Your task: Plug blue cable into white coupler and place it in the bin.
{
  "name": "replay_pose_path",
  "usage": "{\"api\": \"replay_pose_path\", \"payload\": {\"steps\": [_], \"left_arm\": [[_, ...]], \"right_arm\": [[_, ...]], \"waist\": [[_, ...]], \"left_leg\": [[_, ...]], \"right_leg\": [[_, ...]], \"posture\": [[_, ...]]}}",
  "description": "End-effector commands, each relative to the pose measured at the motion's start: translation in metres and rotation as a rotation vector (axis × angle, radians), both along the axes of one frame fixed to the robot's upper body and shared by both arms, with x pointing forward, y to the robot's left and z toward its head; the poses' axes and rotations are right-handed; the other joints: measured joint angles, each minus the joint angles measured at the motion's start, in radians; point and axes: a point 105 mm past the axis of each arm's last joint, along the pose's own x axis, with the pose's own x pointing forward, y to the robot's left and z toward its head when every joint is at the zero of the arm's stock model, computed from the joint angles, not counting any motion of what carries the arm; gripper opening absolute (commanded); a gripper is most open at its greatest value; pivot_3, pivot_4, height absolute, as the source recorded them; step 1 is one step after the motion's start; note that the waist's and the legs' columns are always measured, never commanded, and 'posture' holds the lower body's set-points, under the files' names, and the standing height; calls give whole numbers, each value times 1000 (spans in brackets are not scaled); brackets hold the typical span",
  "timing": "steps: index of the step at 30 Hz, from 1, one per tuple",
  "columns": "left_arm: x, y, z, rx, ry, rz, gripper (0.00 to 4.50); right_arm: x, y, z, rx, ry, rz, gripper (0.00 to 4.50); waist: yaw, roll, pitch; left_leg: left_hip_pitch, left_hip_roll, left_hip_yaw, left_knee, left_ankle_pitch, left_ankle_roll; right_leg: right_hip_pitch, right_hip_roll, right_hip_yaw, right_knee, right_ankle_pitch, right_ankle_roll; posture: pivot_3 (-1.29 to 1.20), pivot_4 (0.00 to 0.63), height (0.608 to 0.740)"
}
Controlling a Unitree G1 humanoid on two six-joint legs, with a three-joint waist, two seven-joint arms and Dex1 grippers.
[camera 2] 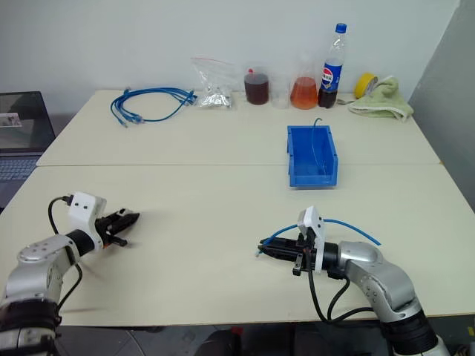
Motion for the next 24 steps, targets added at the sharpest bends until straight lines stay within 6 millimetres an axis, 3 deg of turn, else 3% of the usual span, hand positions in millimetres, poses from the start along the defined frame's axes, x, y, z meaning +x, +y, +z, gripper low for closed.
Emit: {"api": "replay_pose_path", "payload": {"steps": [1,8,20,24], "left_arm": [[-10,-46,9,-57,-71,-38,623],[-19,-110,9,-163,-124,-32,623],[-9,-144,-1,-205,-84,79,623],[-11,-143,-3,-197,-70,94,623]], "right_arm": [[-4,-1,14,12,-64,17,110],[-6,-1,17,5,-70,43,110],[-2,-3,19,-9,-75,61,110],[-1,-2,20,-9,-80,59,110]], "waist": [[3,0,0],[7,-1,0],[4,-1,0],[4,-1,-1]], "left_leg": [[0,0,0,0,0,0],[0,0,0,1,0,0],[1,0,2,1,0,0],[1,0,2,1,0,0]], "right_leg": [[0,0,0,0,0,0],[2,1,-2,0,0,0],[3,3,-3,0,0,0],[3,3,-3,0,0,0]], "posture": [[0,150,740],[0,150,740],[0,150,740],[0,150,740]]}}
